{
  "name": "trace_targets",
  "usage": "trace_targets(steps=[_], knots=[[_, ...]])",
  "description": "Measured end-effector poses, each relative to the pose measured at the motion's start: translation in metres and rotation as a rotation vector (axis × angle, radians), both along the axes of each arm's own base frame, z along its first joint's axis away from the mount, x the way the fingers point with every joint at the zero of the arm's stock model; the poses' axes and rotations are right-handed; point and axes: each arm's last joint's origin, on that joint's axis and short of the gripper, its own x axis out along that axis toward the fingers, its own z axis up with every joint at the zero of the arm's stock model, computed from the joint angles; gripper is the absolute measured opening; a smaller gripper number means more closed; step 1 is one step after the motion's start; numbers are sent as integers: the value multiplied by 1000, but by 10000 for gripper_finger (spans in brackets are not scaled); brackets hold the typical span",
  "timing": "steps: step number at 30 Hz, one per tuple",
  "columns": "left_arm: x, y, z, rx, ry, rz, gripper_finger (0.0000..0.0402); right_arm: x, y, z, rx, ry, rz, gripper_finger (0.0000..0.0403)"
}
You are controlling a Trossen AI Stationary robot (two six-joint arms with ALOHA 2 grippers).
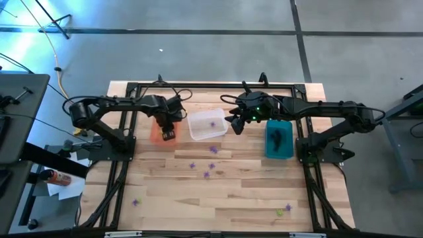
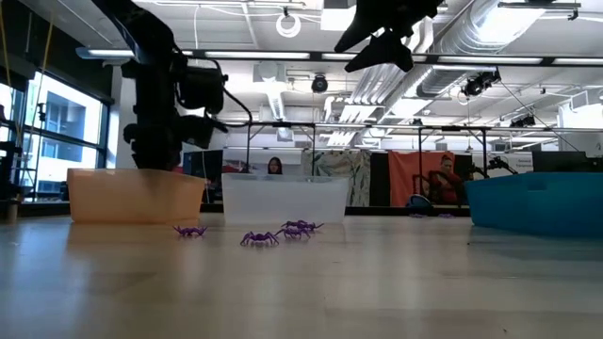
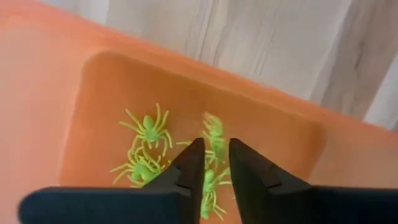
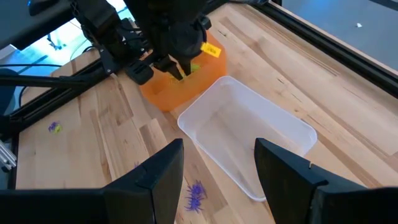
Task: Sort Halloween decoration
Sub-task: Put the green spider toy into the orange bin
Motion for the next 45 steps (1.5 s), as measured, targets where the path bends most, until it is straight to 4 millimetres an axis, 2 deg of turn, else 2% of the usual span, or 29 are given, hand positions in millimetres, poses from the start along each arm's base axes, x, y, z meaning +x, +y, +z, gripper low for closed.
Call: trace_targets(steps=[7,13,17,22,29,34,39,42,45], knots=[[-3,-1,23,22,-49,18,138,0,0,0,-1,0,1,193],[-7,-4,60,16,-115,115,184,0,0,0,-37,9,26,193],[-13,-10,94,-35,-298,187,196,1,0,1,-62,-1,47,193],[-28,-27,132,-93,-571,270,196,1,4,1,-14,-11,171,193],[-50,-60,175,-48,-885,191,195,1,8,2,54,-28,286,193],[-62,-77,187,-22,-964,126,195,2,8,3,52,-43,283,193],[-62,-86,188,-43,-971,84,192,5,15,7,63,-88,296,193],[-61,-90,188,-59,-967,67,191,9,25,5,128,-94,292,193],[-58,-91,187,-64,-967,59,191,9,45,4,208,-78,319,193]])
